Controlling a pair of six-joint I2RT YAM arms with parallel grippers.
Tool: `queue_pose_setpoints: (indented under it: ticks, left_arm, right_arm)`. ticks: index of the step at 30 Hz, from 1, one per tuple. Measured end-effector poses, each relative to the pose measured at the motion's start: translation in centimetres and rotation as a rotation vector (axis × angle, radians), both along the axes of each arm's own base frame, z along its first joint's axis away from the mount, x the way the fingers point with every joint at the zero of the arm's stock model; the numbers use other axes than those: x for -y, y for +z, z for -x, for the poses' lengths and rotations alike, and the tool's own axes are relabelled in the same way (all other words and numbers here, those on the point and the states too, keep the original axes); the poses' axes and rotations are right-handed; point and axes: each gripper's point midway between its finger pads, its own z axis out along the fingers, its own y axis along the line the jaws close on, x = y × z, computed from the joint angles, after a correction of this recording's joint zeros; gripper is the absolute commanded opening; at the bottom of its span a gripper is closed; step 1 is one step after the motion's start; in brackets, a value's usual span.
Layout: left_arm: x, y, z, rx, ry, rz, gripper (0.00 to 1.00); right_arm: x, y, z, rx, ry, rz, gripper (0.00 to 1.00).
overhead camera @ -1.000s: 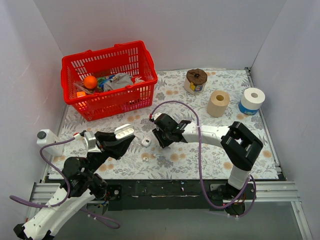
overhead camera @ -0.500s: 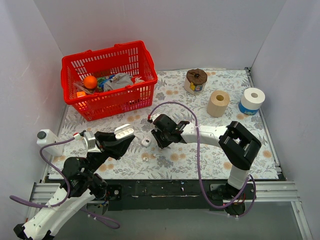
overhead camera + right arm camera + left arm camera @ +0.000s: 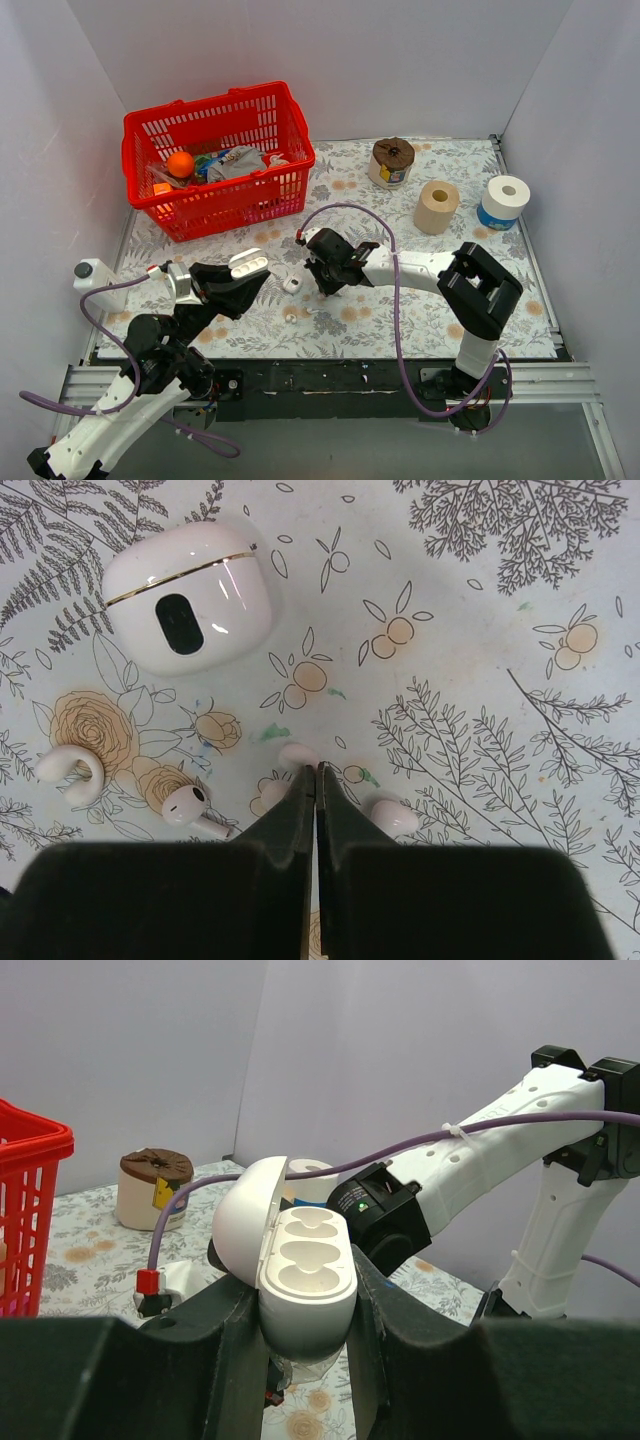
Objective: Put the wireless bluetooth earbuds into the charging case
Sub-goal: Pick up the earbud from the center of the board.
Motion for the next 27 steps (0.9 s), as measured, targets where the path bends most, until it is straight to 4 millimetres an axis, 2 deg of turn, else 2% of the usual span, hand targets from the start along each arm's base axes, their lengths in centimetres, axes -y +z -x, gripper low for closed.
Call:
queue_pose_setpoints:
  ticks: [9,13,16,22,24,27]
  left_arm:
    - [0.0,-0.1,0.0,-0.004,-0.002,0.001,0.00]
    - [0.1,0.0,-0.1,-0.002,-0.001,0.001,0.00]
    - [0.3,0.0,-0.3,-0.003,-0.002,-0.001,0.00]
    - [1.7,-0.9,-1.7,-0.040,-0.012,-0.017,0.00]
    - [2.8,-1.5,-2.4,-0.067,-0.027,-0.033,0.00]
    - [4.2,-2.9,-3.3,-0.113,-0.055,-0.069,0.00]
  right_arm:
    - [0.1,0.1,0.1,-0.002,-0.003,-0.001,0.01]
    - [1.3,2.0,0.0,0.030,-0.017,0.023,0.01]
    - [1.9,6.0,-0.6,0.110,-0.021,0.004,0.01]
    - [2.9,17.1,-2.0,0.353,-0.008,-0.107,0.01]
    - [3.6,21.4,-1.7,0.460,0.010,-0.138,0.01]
    - [4.2,26.6,-0.4,0.608,0.058,-0.151,0.01]
